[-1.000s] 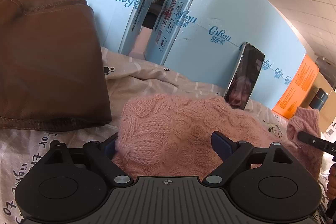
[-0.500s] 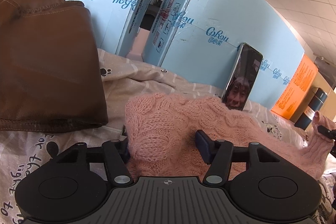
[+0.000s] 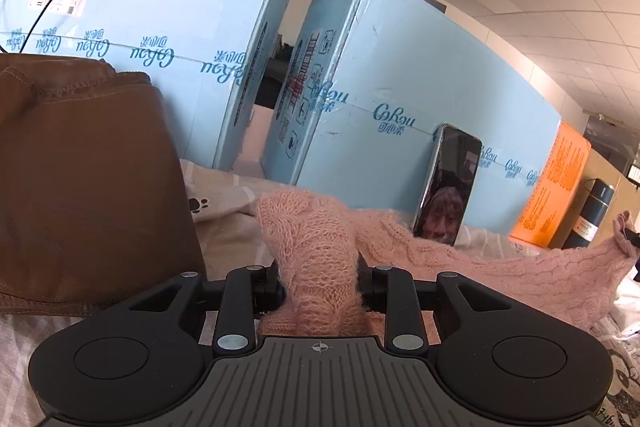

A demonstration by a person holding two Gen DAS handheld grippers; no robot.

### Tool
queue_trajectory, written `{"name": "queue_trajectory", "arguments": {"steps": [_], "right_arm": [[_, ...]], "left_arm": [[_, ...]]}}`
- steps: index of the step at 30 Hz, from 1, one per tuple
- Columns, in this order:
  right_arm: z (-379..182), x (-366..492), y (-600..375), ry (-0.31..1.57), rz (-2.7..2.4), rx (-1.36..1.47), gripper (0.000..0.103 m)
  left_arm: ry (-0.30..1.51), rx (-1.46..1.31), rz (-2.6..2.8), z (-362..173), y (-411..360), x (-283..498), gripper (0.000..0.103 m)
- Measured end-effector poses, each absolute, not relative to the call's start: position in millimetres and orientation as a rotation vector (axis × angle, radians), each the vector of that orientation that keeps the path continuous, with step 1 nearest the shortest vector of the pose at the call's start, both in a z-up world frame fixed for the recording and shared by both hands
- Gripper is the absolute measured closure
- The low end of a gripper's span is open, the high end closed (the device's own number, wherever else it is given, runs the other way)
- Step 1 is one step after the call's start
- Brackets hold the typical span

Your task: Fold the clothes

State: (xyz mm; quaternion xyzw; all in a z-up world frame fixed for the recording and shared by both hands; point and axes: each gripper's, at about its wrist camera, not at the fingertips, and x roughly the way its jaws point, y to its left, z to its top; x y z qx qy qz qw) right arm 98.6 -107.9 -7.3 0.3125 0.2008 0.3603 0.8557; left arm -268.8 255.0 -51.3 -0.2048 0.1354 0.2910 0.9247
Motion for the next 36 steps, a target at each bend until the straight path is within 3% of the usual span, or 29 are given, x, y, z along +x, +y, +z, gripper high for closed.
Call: {"name": "queue_trajectory", "arguments": {"steps": [2, 3, 7, 11, 14, 18, 21, 27, 30, 32, 36], "right_arm": [[-23.0, 104.9, -110.4, 0.498, 0.686, 0.59, 0.083], [-28.9, 107.7, -109.9, 0.532, 0.663, 0.553, 0.083], [-34.4, 112.1, -110.7, 0.559, 0.632, 0.505, 0.079], [-20.5, 96.2, -124.6, 0.391, 0.529, 0.475, 0.035], [-12.4, 90.9, -135.3, 0.321, 0.511, 0.467, 0.025], [-13.6, 100.6, -130.9, 0.457, 0.696, 0.496, 0.017], [-21.1, 101.4, -118.3, 0.567, 0.777, 0.51, 0.017], [-30.5, 102.0, -110.4, 0.697, 0.9, 0.586, 0.016], [-35.4, 106.3, -103.0, 0.76, 0.856, 0.544, 0.011], [-42.9, 110.7, -98.0, 0.812, 0.794, 0.502, 0.011], [-46.7, 111.4, -94.2, 0.818, 0.781, 0.464, 0.011]], "left_arm": [[0.318, -0.427, 0.606, -55.8, 258.2, -265.2, 0.072], [0.318, -0.436, 0.608, -57.0, 259.1, -266.7, 0.067], [0.279, -0.47, 0.651, -58.2, 262.2, -276.7, 0.034], [0.2, -0.395, 0.715, -48.0, 254.0, -284.5, 0.015], [0.161, -0.237, 0.708, -29.2, 241.4, -284.3, 0.009], [0.237, 0.075, 0.543, -6.9, 225.4, -260.9, 0.001], [0.325, 0.156, 0.442, -2.4, 228.7, -237.3, 0.001], [0.465, 0.069, 0.278, -11.5, 251.8, -194.3, 0.001], [0.597, -0.014, 0.205, -23.3, 262.2, -177.6, 0.002], [0.643, -0.05, 0.162, -29.6, 264.3, -173.5, 0.018], [0.65, 0.036, 0.106, -35.1, 250.7, -182.7, 0.069]]}}
